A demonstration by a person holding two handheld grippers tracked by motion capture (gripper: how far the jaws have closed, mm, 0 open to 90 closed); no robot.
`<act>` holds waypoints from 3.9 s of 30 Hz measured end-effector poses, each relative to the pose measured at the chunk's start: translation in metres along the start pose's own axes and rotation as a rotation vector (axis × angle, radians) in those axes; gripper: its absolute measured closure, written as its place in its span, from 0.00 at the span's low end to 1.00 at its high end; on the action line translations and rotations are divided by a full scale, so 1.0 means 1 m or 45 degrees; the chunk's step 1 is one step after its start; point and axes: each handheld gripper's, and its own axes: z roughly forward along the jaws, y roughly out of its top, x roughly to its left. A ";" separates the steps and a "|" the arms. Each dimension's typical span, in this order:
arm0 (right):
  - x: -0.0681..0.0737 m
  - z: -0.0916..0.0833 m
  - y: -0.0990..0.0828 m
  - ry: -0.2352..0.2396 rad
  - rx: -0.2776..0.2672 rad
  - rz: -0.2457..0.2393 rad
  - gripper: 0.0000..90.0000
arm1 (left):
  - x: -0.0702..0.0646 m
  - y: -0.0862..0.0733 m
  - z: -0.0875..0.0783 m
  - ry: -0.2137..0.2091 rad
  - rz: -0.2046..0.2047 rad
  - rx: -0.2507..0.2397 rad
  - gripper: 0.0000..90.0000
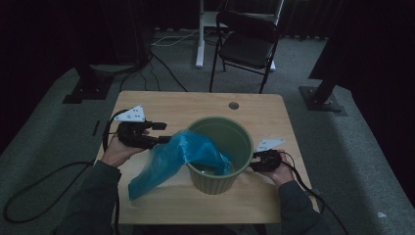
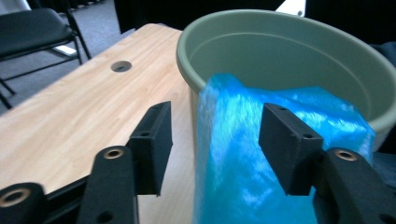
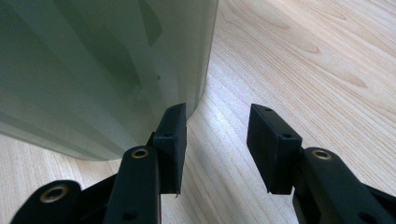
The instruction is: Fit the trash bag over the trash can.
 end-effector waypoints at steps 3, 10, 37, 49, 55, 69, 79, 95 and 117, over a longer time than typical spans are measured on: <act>0.000 0.000 0.000 0.000 0.002 0.000 0.63 | 0.004 -0.008 0.000 -0.045 -0.037 -0.022 0.44; 0.000 0.001 0.000 0.000 0.006 -0.003 0.63 | 0.003 -0.020 0.019 -0.097 -0.055 0.075 0.38; -0.011 -0.034 0.007 -0.116 -0.086 0.073 0.68 | -0.001 0.026 0.036 -0.009 -0.033 -0.044 0.98; 0.000 -0.101 0.039 -0.197 -0.291 0.092 0.69 | -0.002 0.043 0.046 0.015 -0.018 -0.025 0.96; 0.016 -0.109 0.062 -0.186 -0.303 0.036 0.68 | -0.003 0.047 0.049 0.017 -0.010 -0.025 0.96; 0.049 -0.091 0.114 -0.096 -0.276 -0.123 0.64 | -0.010 0.062 0.063 0.009 -0.006 -0.041 0.96; 0.040 -0.077 0.134 -0.067 -0.263 -0.125 0.61 | -0.019 0.074 0.076 -0.030 0.029 -0.033 0.95; 0.047 -0.055 0.156 0.039 -0.249 -0.182 0.81 | -0.026 0.081 0.088 -0.069 0.048 -0.032 0.92; 0.029 -0.064 0.151 -0.025 -0.238 -0.147 0.97 | -0.011 0.046 0.044 0.075 0.032 -0.013 0.60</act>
